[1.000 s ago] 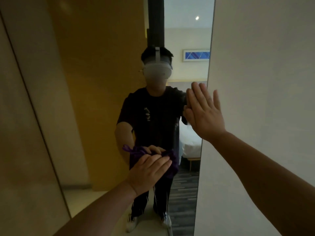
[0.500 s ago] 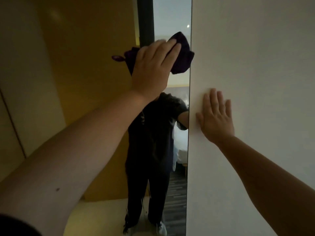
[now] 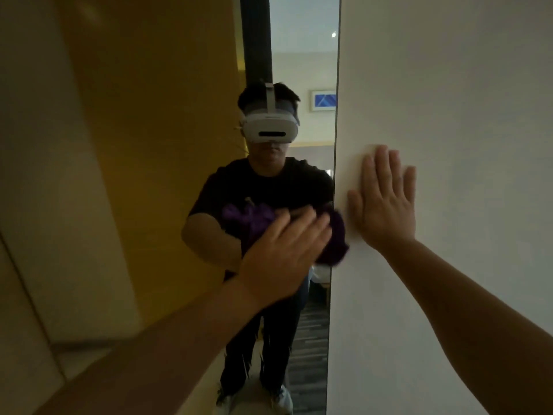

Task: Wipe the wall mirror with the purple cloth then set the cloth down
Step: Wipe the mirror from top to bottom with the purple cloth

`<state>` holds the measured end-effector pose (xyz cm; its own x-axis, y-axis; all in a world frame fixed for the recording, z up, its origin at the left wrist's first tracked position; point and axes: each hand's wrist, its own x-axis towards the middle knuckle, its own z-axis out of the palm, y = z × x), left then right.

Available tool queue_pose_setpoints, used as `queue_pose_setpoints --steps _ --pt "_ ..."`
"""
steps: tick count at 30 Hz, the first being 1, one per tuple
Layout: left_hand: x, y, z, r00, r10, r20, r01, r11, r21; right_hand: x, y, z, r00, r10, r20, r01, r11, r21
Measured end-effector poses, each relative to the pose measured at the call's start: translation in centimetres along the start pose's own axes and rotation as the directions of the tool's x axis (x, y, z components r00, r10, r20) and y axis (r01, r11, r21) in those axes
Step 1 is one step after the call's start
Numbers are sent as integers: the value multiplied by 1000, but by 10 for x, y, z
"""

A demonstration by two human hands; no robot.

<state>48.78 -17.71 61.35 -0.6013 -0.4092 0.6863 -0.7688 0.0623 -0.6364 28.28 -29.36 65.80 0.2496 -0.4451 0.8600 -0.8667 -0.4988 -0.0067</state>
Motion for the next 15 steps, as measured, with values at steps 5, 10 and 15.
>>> queue_pose_setpoints --steps 5,10,15 --pt "-99 79 34 976 139 169 -128 989 -77 -2 -1 -5 1000 -1 25 2 1000 -15" --pt "-110 87 29 973 141 185 -110 979 -169 -1 -9 -18 998 15 68 -13 999 -30" --pt "-93 64 -3 989 30 148 16 955 -296 -11 -26 -36 991 49 126 -61 993 98"
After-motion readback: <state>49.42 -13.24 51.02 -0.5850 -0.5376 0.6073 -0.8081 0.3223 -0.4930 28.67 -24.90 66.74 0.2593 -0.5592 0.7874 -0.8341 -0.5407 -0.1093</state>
